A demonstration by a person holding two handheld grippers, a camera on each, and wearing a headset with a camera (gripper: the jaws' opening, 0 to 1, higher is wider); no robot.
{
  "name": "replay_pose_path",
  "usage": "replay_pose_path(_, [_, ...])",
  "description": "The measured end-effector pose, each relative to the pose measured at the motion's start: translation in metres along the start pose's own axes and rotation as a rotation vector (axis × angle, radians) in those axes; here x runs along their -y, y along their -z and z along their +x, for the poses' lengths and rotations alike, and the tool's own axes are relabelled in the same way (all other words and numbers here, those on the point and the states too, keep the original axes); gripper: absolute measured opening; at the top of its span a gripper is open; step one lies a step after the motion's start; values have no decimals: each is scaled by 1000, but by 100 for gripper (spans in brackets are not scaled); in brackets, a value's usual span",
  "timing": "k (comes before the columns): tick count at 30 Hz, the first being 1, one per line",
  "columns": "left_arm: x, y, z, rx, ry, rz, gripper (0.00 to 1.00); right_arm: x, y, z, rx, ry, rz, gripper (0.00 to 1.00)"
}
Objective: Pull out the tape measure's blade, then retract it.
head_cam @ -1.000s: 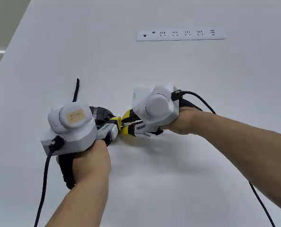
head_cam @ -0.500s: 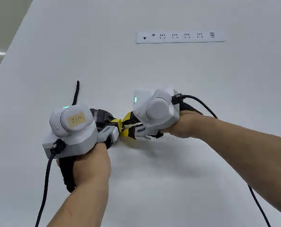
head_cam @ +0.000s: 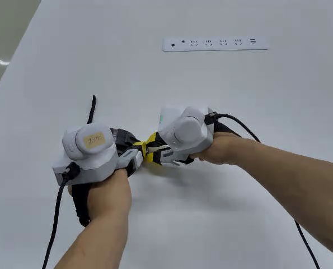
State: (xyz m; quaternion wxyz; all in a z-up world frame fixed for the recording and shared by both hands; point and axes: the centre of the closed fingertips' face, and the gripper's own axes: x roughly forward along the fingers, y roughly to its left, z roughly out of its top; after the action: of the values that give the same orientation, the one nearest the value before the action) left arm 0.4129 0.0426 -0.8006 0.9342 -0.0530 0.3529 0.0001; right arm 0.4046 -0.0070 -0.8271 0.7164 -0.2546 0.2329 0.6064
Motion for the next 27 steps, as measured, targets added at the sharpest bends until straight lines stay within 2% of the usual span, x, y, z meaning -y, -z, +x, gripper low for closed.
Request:
replay_pose_path(7, [-1,2,-1,-11,0,-4,65,-1,1,-1,-2,7,-6,18])
replay_pose_path(14, [-4,2,-3,-13,5,34,68,2,1,-7,10,30,13,24])
replay_pose_path(17, [-5,0,-4,-6,11,61,70,2,1,-10,17,37,13,30])
replay_pose_path(21, [-5,-6,-5,13,15,89,78,4,4,-14,22,45,29,41])
replay_pose_path(27, [-2,-16,-7,37,49,155,88,4,5,-25,50,54,86,61])
